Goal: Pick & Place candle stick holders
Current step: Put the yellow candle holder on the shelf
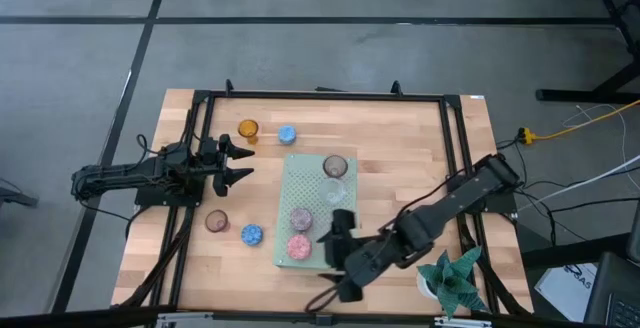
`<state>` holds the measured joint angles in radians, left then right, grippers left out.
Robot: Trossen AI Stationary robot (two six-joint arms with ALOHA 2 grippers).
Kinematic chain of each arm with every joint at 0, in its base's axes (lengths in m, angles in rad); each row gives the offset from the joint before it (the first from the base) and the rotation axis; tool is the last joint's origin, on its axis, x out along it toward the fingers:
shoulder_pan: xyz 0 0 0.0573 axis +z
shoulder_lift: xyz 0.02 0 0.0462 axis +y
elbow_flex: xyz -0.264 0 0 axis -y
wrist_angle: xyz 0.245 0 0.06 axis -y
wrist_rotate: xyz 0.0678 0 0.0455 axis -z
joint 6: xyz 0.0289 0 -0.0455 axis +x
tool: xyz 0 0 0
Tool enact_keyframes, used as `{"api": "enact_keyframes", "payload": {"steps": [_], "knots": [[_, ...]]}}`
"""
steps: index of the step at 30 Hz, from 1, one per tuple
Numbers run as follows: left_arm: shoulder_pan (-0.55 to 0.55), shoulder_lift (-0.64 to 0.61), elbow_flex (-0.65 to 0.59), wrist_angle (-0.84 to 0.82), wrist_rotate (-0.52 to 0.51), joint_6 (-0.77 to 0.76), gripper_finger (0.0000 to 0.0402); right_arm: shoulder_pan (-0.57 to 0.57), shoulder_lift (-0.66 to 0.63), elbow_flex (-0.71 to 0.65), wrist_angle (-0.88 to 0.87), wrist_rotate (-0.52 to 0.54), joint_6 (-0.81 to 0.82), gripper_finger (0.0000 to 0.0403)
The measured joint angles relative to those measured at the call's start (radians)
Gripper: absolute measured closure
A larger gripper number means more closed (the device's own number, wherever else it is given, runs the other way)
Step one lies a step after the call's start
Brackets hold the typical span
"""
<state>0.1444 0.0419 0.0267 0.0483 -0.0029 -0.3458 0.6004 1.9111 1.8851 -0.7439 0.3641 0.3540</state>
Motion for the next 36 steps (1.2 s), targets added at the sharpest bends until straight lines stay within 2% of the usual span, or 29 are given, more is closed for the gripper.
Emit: {"api": "enact_keyframes", "payload": {"steps": [8,12,14,17,19,23,30,36], "knots": [[0.000,0.000,0.000,0.000,0.000,0.000,0.0107,0.013,-0.140,-0.011,-0.249,0.003,0.192,0.0054],[0.000,0.000,0.000,0.000,0.000,0.000,0.0107,0.003,-0.223,-0.011,-0.390,0.063,0.265,0.0054],[0.000,0.000,0.000,0.000,0.000,0.000,0.0107,-0.011,-0.276,-0.011,-0.531,0.109,0.386,0.0054],[0.000,0.000,0.000,0.000,0.000,0.000,0.0107,-0.033,-0.355,-0.011,-0.770,0.143,0.665,0.0054],[0.000,0.000,0.000,0.000,0.000,0.000,0.0107,-0.036,-0.391,-0.014,-0.841,0.145,0.762,0.0054],[0.000,0.000,0.000,0.000,0.000,0.000,0.0107,-0.034,-0.460,-0.048,-0.741,0.199,0.631,0.0054],[0.000,0.000,0.000,0.000,0.000,0.000,0.0107,-0.090,-0.495,-0.058,-0.783,0.297,0.451,0.0054],[0.000,0.000,0.000,0.000,0.000,0.000,0.0107,-0.155,-0.502,-0.058,-0.783,0.301,0.131,0.0054]]}}
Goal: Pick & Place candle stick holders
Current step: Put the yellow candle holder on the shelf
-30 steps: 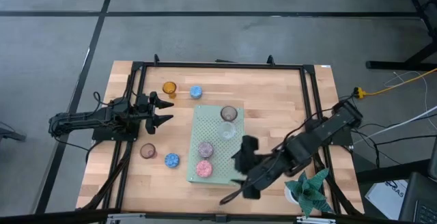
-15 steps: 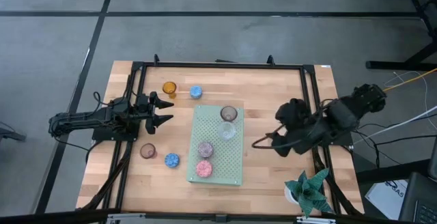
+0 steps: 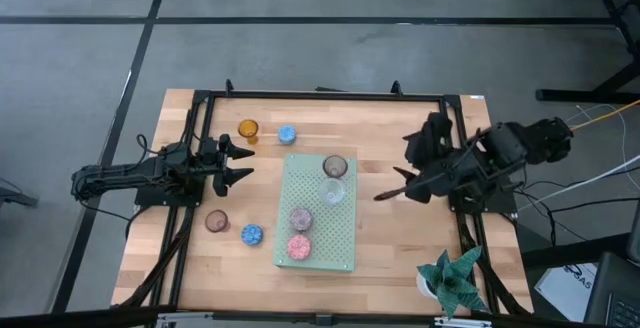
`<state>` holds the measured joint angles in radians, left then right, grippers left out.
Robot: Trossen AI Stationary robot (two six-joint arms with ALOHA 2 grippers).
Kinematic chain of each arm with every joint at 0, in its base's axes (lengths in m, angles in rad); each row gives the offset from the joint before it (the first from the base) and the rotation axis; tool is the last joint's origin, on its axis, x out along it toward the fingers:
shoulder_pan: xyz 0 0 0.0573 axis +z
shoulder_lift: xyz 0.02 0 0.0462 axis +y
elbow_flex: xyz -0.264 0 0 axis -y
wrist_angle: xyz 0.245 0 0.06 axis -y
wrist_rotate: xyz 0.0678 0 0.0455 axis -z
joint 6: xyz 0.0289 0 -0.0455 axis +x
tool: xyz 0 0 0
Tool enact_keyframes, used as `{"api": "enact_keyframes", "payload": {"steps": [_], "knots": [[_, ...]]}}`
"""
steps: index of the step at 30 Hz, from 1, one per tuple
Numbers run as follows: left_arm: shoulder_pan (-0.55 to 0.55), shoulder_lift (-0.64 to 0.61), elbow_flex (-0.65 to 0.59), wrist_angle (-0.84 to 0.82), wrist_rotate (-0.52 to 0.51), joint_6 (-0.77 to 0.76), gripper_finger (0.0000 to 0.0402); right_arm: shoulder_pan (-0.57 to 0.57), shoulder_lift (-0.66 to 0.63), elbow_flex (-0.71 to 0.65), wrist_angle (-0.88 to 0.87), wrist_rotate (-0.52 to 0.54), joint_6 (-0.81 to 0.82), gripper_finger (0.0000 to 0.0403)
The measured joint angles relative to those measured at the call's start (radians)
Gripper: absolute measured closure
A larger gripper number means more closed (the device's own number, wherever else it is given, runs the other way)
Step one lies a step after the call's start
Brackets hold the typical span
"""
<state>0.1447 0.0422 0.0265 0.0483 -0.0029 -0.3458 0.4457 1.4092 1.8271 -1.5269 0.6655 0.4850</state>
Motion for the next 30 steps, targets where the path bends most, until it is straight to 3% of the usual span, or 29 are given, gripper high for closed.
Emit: {"api": "enact_keyframes", "payload": {"steps": [4,7,11,16,21,30], "knots": [[0.000,0.000,0.000,0.000,0.000,0.000,0.0107,-0.069,-0.019,0.000,0.022,-0.011,-0.098,0.0054],[0.000,0.000,0.000,0.000,0.000,0.000,0.0107,-0.139,-0.049,0.000,0.051,-0.095,-0.100,0.0058],[0.000,0.000,0.000,0.000,0.000,0.000,0.0107,-0.206,-0.079,0.000,0.107,-0.190,-0.064,0.0074],[0.000,0.000,0.000,0.000,-0.002,0.006,0.0107,-0.254,-0.096,0.000,0.196,-0.227,-0.033,0.0094],[0.000,0.000,0.000,0.001,-0.031,0.108,0.0107,-0.300,-0.097,0.000,0.269,-0.236,0.010,0.0106],[0.000,0.000,0.000,0.090,-0.033,-0.174,0.0107,-0.339,-0.097,0.000,0.326,-0.224,0.116,0.0114]]}}
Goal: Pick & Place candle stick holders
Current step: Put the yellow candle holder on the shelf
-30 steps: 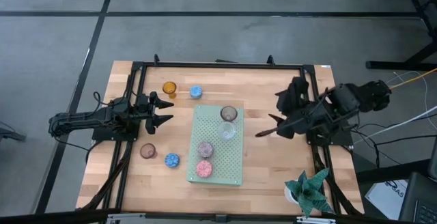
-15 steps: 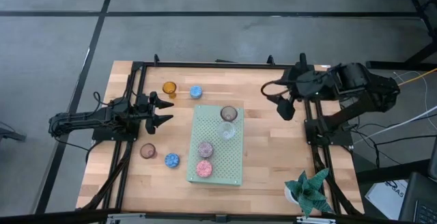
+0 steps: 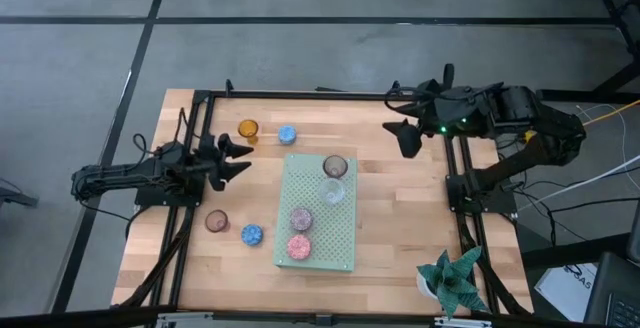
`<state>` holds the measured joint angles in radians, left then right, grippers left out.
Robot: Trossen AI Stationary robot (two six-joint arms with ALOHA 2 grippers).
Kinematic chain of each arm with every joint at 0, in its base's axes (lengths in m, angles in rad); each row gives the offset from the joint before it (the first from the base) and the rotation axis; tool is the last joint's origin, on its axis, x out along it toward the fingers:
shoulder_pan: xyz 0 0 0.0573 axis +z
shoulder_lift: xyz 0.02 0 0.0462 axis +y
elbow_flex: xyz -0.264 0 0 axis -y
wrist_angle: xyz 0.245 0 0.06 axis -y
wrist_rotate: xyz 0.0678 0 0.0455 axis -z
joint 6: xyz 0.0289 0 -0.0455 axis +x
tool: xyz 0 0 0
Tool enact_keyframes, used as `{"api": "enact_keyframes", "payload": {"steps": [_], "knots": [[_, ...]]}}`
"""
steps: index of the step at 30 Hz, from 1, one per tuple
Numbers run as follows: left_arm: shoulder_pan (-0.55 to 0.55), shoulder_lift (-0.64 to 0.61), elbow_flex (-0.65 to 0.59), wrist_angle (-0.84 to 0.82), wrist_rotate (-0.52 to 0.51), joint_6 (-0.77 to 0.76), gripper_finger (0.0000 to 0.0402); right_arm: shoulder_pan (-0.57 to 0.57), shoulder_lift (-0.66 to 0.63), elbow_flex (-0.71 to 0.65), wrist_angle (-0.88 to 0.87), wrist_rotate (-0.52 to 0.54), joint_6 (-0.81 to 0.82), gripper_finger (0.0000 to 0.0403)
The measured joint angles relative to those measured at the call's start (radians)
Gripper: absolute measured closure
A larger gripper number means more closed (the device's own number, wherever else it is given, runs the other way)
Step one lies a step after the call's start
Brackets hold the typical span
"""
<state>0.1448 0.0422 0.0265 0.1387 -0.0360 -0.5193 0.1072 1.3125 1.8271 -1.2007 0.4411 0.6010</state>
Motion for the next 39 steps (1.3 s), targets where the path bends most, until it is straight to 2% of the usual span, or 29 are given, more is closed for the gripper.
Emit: {"api": "enact_keyframes", "payload": {"steps": [7,12,16,20,23,30,34,39], "knots": [[0.000,0.000,0.000,0.117,-0.060,-0.044,0.0107,-0.001,0.005,0.000,0.000,0.020,0.046,0.0114],[0.001,0.006,0.000,0.101,-0.199,-0.106,0.0107,-0.001,0.005,0.000,0.000,0.046,0.046,0.0114],[0.001,0.072,0.025,0.065,-0.159,-0.034,0.0107,-0.001,0.005,0.000,-0.001,0.074,0.017,0.0114],[0.001,0.203,0.152,-0.123,-0.146,0.044,0.0107,-0.001,0.005,0.000,-0.002,0.094,-0.010,0.0114],[0.001,0.328,0.291,-0.299,-0.169,0.170,0.0111,-0.001,0.005,0.000,-0.002,0.098,-0.036,0.0114],[0.001,0.608,0.598,-0.698,-0.333,0.433,0.0120,-0.001,0.005,0.000,-0.006,0.098,-0.108,0.0115],[0.019,0.729,0.661,-0.820,-0.400,0.523,0.0121,-0.001,0.005,0.000,-0.012,0.098,-0.147,0.0115],[0.124,0.847,0.661,-0.873,-0.344,0.524,0.0121,-0.001,0.005,0.000,-0.012,0.096,-0.164,0.0115]]}}
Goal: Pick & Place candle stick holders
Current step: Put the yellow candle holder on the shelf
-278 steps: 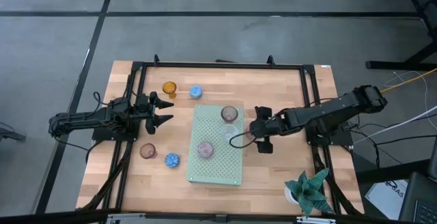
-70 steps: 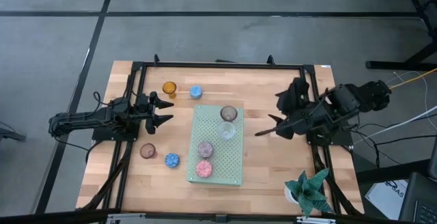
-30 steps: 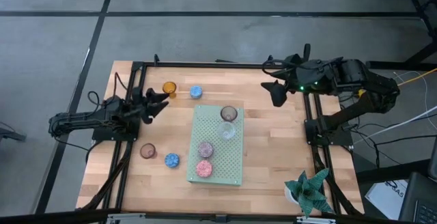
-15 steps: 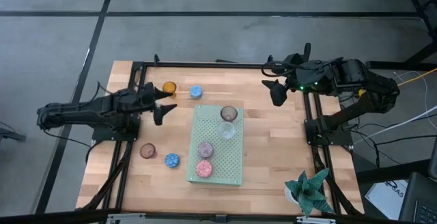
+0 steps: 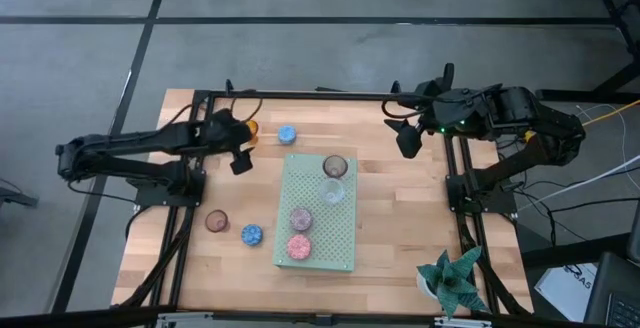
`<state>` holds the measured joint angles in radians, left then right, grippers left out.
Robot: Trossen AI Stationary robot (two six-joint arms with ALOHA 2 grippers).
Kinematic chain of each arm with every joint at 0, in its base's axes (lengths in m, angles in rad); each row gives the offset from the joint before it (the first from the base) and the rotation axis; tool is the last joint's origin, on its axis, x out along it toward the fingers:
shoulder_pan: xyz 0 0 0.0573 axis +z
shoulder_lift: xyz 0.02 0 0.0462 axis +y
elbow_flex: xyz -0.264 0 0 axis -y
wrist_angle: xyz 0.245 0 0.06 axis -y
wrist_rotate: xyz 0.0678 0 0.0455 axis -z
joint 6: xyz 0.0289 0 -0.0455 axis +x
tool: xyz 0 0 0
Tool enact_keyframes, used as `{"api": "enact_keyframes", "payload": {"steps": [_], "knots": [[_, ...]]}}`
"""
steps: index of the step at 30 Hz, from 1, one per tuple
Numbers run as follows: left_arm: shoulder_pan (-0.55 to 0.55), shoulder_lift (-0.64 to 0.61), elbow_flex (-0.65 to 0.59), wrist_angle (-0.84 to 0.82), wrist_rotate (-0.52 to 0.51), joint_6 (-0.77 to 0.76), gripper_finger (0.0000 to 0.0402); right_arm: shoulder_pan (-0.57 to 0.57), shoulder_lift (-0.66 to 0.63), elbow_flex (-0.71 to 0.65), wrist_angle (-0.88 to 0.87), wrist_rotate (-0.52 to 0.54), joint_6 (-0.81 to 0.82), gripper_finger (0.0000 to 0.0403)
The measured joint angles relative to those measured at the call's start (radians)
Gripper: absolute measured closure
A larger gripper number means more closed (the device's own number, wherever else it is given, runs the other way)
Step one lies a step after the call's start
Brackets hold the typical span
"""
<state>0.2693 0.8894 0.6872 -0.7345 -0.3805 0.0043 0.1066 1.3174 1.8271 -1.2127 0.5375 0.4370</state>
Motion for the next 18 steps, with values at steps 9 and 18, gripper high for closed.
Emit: {"api": "enact_keyframes", "payload": {"steps": [9,18], "knots": [[0.190,0.163,0.000,0.070,0.087,0.171,0.0123,0.000,0.000,0.000,-0.002,-0.014,-0.048,0.0115],[0.256,0.301,0.000,0.112,0.178,0.206,0.0180,0.000,0.000,0.000,-0.002,-0.014,-0.080,0.0115]]}}
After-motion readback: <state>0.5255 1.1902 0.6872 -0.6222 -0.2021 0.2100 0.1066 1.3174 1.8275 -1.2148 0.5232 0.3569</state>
